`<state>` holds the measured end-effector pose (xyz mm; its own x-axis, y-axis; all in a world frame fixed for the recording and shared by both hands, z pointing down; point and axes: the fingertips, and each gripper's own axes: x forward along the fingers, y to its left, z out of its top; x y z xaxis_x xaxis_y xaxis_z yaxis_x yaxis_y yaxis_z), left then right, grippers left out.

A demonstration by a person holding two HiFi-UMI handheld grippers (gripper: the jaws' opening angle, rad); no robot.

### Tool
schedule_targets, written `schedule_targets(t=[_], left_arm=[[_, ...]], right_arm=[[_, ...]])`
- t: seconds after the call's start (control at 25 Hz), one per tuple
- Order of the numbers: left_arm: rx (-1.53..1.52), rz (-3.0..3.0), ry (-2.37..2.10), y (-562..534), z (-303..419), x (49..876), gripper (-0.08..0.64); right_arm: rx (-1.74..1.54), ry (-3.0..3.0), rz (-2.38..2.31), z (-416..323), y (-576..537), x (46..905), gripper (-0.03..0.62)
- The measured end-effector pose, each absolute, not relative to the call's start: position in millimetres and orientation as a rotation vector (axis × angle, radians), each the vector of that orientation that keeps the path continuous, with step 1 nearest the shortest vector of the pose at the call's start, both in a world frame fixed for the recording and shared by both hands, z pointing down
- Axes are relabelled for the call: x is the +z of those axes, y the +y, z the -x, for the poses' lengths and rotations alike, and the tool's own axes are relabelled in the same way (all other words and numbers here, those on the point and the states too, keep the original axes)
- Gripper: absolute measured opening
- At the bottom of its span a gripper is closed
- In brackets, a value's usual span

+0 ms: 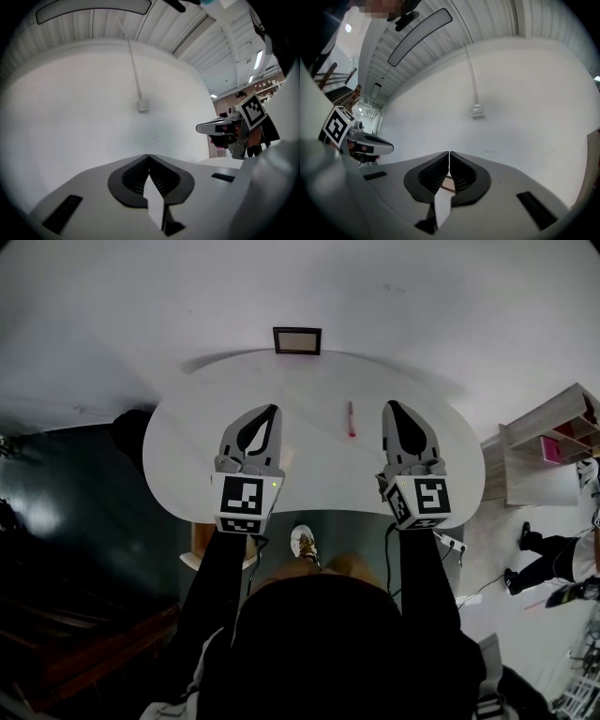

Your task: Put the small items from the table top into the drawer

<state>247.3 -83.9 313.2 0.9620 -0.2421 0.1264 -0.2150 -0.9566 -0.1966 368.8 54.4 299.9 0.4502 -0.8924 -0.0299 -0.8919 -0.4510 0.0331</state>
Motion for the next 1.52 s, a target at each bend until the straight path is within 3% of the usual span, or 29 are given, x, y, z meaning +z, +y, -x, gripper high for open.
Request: schedule_targets(t=[1.2, 1.24, 1.28, 1.32, 1.52], left_arm=[[-0.275, 3.021, 0.270, -138.0, -312.2, 347.0, 0.015], [-0.281, 3.018, 0.274, -139.0, -312.4, 348.8, 0.015], [-0.286, 3.013, 0.278, -139.7, -312.7, 350.2, 0.015], [-0.289, 3.006, 0.280, -140.2, -313.1, 351.3, 0.015], [-0.309, 3.001, 0.293, -143.0, -314.2, 359.9, 0.015]], right_arm=[[0.171, -1.563, -2.626, -435.9, -13.1, 363.5, 0.034], [0.210, -1.554, -2.621, -439.0, -14.2, 372.2, 0.060], [0.253, -1.545, -2.616, -441.9, -15.1, 381.2, 0.138], [0.293, -1.535, -2.610, -444.7, -15.7, 390.1, 0.176], [0.486, -1.484, -2.547, -449.5, -19.9, 443.4, 0.195]])
